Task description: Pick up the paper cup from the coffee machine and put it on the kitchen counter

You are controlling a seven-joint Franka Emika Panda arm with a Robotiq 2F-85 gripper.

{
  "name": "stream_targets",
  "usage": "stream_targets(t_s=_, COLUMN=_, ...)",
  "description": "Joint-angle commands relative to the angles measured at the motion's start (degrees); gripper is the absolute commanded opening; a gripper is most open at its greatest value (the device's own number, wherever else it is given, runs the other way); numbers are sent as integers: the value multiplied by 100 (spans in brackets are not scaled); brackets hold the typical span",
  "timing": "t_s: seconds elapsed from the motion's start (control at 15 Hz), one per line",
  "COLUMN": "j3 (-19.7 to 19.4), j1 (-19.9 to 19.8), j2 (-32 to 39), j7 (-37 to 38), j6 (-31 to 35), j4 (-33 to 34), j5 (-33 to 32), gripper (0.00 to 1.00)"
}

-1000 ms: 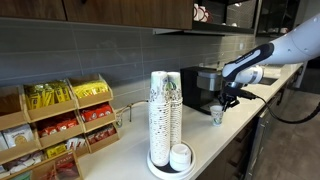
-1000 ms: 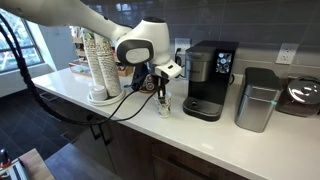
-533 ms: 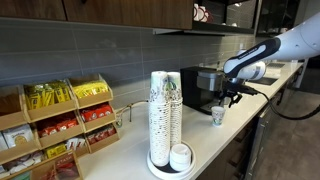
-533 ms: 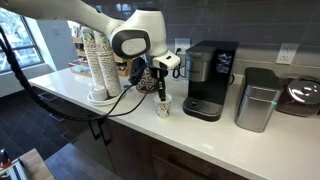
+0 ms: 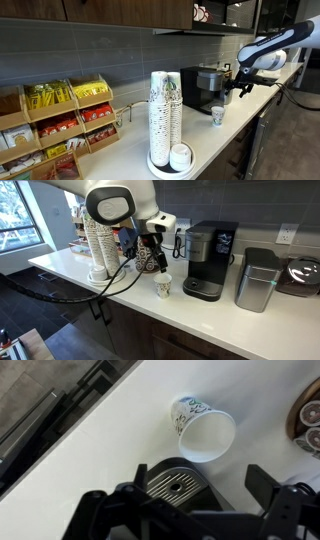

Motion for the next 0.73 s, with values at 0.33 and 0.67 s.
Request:
stream_targets(t_s=0.33, j3=-317, j1=28, j2=-1017, j7=-1456, j6=-264, j4=-663, j5=105, gripper=100)
stream_targets(t_s=0.67, j3=-301, j1=38, j2=-903, j7=-1305, j6=-177, j4=-532, j5=10, gripper=100)
